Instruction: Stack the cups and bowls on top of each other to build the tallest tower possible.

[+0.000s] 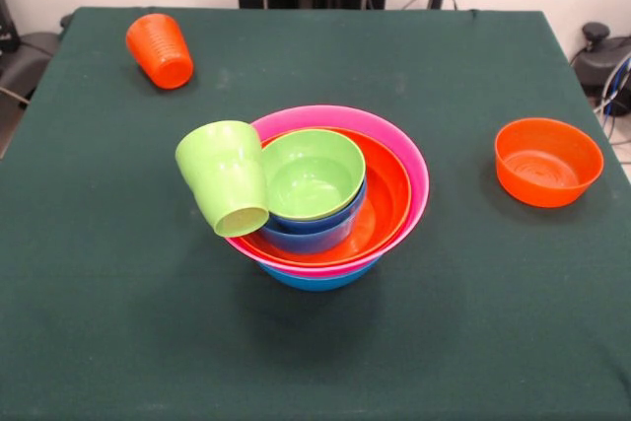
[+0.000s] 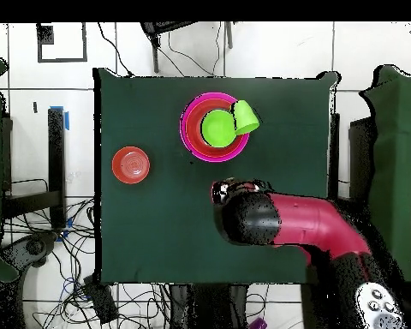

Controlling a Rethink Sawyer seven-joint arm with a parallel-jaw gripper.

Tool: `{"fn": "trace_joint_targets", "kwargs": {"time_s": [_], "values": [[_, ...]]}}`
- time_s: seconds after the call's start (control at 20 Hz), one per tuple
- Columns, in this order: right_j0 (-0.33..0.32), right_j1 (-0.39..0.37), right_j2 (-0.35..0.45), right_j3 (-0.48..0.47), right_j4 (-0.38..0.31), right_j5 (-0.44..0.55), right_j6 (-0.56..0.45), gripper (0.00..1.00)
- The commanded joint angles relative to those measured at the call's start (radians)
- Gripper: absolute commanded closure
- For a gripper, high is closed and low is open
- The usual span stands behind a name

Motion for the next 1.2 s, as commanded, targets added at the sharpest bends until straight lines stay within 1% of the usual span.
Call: {"fn": "trace_joint_targets", "kwargs": {"time_s": [0.05,0.3,0.45,0.8,1.1,1.2], "values": [[0.152,0.129,-0.132,0.023,-0.054,-0.101,0.291,0.00],[0.221,0.165,-0.182,0.011,-0.037,-0.150,0.336,0.00],[0.284,0.198,-0.217,-0.001,-0.031,-0.182,0.392,0.00],[0.385,0.272,-0.277,-0.029,0.013,-0.256,0.496,0.00],[0.462,0.320,-0.309,-0.056,0.078,-0.301,0.565,0.00],[0.497,0.334,-0.323,-0.068,0.104,-0.307,0.589,0.00]]}}
